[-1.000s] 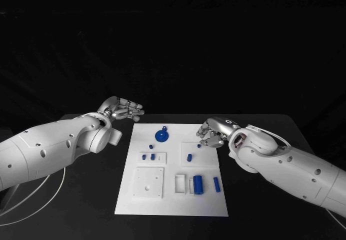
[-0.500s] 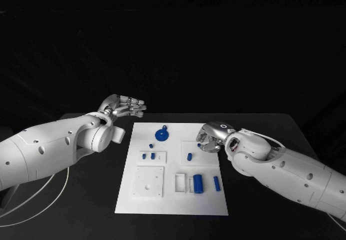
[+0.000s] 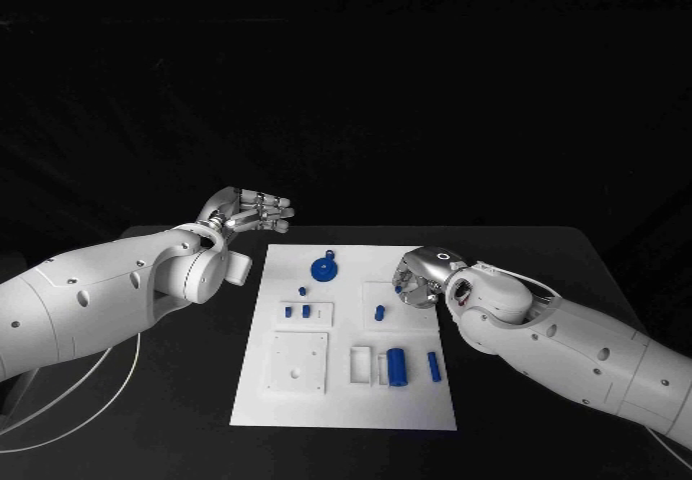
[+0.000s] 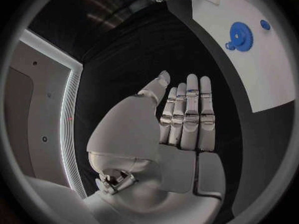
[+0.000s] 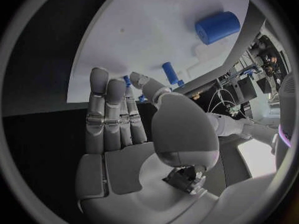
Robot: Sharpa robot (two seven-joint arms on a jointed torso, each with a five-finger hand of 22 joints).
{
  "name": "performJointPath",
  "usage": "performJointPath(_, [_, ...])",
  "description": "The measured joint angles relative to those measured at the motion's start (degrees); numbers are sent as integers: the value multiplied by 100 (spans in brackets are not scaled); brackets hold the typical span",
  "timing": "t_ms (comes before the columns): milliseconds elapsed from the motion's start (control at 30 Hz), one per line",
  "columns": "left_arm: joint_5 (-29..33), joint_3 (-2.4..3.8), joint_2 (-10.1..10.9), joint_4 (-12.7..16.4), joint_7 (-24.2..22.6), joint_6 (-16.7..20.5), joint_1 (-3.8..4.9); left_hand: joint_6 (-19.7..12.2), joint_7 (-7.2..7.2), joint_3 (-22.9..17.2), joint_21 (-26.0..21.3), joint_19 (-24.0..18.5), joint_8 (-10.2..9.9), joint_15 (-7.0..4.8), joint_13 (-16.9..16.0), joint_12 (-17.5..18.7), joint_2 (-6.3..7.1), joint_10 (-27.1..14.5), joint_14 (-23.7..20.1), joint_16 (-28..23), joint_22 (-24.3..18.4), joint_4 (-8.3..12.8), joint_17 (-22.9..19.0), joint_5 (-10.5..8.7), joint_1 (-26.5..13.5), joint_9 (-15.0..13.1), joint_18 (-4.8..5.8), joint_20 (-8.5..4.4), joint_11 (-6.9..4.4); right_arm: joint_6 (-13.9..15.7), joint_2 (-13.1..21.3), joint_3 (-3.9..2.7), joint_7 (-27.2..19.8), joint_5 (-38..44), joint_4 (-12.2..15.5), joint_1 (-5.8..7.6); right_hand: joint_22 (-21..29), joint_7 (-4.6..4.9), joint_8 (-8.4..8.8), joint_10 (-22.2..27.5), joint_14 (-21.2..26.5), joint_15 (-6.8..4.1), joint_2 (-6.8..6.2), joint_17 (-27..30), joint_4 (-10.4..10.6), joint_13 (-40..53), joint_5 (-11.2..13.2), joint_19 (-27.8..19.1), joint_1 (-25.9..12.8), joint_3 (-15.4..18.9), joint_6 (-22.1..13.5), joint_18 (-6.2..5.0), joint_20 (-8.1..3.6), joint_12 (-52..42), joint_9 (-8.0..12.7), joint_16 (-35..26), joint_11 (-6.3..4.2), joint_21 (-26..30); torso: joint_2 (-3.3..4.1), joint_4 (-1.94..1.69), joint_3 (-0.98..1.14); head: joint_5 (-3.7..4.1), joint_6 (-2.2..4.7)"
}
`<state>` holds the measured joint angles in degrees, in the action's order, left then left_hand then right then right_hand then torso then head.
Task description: Assemble the parts on the task board
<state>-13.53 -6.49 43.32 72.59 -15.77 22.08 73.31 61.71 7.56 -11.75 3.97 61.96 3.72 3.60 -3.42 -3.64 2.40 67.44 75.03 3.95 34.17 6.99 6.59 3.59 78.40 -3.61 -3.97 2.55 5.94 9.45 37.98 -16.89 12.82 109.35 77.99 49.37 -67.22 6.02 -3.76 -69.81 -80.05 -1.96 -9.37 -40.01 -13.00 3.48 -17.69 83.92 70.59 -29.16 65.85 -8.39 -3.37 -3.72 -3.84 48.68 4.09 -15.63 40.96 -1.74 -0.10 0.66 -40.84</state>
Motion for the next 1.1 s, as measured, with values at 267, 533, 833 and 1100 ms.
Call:
performJointPath(267, [17,0,0,0,-9,-17,0,0,0,14,0,0,0,0,0,0,0,0,0,0,-16,-14,1,0,0,0,0,0,0,68,-48,34,35,42,-79,-12,54,0,0,0,-20,21,-36,0,44,0,70,0,-9,-77,0,-1,1,0,-1,0,0,-45,1,1,0,-10,-14])
performJointPath(533, [28,0,-4,-1,-11,-34,0,0,0,20,0,22,0,-13,0,0,-23,0,52,0,-59,-21,14,0,23,1,-1,-21,0,85,-85,40,40,56,-110,-9,85,0,0,-65,-30,11,-36,-1,75,2,172,0,-9,-186,-1,1,1,0,0,0,-65,-52,0,3,-1,-22,-22])
performJointPath(833, [34,0,-17,-6,-11,-39,0,0,0,20,0,21,0,-13,0,0,-23,0,52,0,-64,-21,19,0,23,1,0,-21,0,82,-140,62,40,68,-161,12,85,-46,0,-320,-49,-30,2,-6,75,0,238,12,30,-185,165,15,7,0,-8,-21,-144,-81,-2,3,0,-45,-32])
performJointPath(1100, [38,0,-35,-16,-11,-48,0,0,0,20,23,21,0,-13,-1,0,-22,0,52,0,-63,-21,26,0,23,1,-1,-21,0,102,-160,73,72,106,-177,17,68,-108,1,-630,-73,-95,156,-19,-10,-1,580,21,136,-274,460,100,-83,30,-34,-22,-236,-118,-2,3,-1,-42,-35])
